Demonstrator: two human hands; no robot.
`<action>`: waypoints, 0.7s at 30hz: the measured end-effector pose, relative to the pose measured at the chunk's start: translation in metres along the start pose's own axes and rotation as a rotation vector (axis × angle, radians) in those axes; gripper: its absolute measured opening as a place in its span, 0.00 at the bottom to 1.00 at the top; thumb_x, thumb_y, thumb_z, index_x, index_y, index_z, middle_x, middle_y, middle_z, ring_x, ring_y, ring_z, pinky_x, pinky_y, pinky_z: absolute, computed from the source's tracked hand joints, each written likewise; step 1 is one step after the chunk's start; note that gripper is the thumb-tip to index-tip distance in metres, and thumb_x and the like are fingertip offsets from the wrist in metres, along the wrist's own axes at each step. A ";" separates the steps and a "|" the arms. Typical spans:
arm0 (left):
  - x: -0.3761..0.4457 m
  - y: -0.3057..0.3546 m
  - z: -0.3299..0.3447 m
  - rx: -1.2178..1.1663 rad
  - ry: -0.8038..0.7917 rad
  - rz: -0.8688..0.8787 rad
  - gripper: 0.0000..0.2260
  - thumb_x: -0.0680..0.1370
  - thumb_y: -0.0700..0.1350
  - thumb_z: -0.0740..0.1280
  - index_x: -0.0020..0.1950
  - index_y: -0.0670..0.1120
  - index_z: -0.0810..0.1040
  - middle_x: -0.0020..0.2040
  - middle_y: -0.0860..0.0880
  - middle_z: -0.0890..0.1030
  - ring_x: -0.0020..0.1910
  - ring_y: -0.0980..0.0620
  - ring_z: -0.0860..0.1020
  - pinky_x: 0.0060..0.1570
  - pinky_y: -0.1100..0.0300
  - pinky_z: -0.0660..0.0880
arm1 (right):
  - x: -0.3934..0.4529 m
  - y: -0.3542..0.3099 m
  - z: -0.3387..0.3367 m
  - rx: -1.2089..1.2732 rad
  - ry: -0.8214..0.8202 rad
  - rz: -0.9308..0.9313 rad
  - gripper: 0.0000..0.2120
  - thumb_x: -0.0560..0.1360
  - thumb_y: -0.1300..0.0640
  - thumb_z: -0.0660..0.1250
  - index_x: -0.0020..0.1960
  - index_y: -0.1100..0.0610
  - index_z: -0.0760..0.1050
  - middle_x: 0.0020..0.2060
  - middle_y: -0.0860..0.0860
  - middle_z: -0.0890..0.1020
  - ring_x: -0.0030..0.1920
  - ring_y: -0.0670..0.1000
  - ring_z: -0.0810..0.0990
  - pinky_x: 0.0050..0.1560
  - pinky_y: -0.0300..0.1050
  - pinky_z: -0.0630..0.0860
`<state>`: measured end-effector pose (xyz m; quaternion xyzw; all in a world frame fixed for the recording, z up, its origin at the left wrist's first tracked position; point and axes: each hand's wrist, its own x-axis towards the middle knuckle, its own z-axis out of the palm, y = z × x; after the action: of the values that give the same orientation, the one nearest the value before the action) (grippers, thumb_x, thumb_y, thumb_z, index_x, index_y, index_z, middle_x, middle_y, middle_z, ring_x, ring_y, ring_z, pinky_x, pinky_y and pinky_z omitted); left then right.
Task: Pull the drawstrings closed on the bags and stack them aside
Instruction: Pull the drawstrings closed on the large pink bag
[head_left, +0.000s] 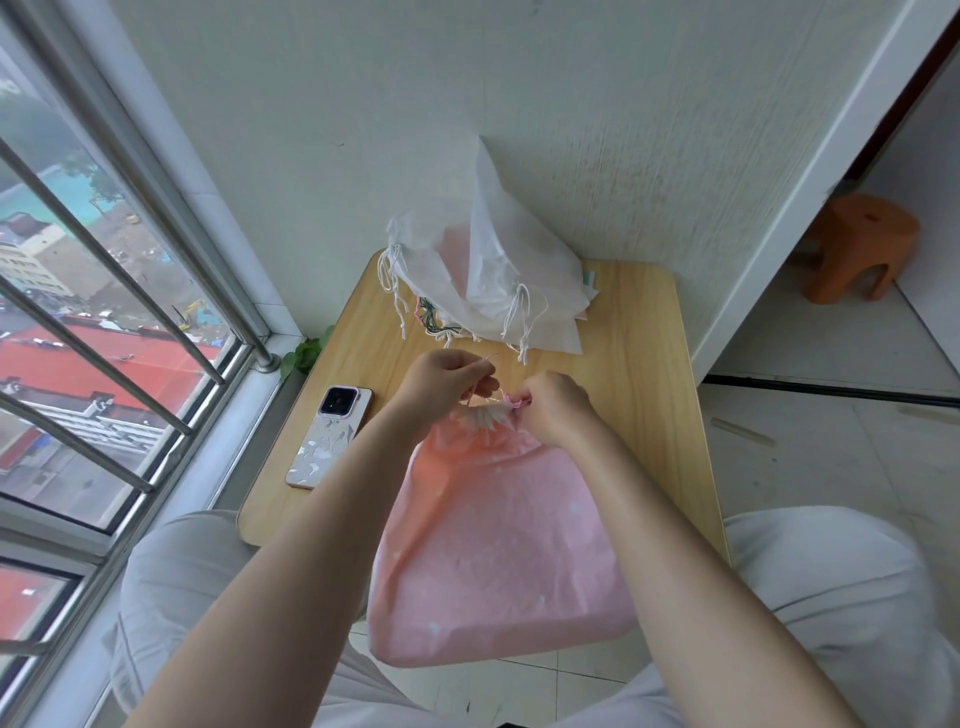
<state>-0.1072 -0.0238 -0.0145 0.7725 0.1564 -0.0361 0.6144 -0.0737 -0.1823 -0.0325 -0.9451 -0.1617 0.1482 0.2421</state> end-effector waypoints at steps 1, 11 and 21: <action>0.000 0.001 0.001 0.003 -0.001 0.000 0.06 0.79 0.40 0.67 0.47 0.38 0.82 0.36 0.46 0.83 0.31 0.55 0.79 0.34 0.66 0.75 | 0.000 0.001 -0.001 0.036 -0.015 -0.004 0.06 0.74 0.51 0.70 0.43 0.52 0.83 0.40 0.51 0.82 0.44 0.55 0.78 0.44 0.45 0.74; 0.003 -0.020 0.008 0.250 0.128 -0.019 0.08 0.78 0.43 0.66 0.41 0.45 0.81 0.29 0.51 0.78 0.29 0.51 0.73 0.34 0.59 0.70 | 0.007 0.020 -0.043 0.512 0.544 0.266 0.09 0.77 0.61 0.63 0.57 0.59 0.73 0.55 0.55 0.74 0.49 0.55 0.77 0.45 0.46 0.75; -0.002 -0.013 0.015 0.113 0.187 0.053 0.08 0.78 0.43 0.65 0.43 0.43 0.81 0.30 0.51 0.78 0.28 0.53 0.73 0.32 0.60 0.71 | 0.005 -0.001 -0.013 0.062 0.030 0.294 0.18 0.75 0.44 0.58 0.43 0.57 0.78 0.40 0.51 0.81 0.47 0.57 0.78 0.61 0.53 0.70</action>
<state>-0.1109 -0.0364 -0.0303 0.8099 0.1901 0.0435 0.5532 -0.0650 -0.1853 -0.0221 -0.9529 -0.0131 0.1728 0.2491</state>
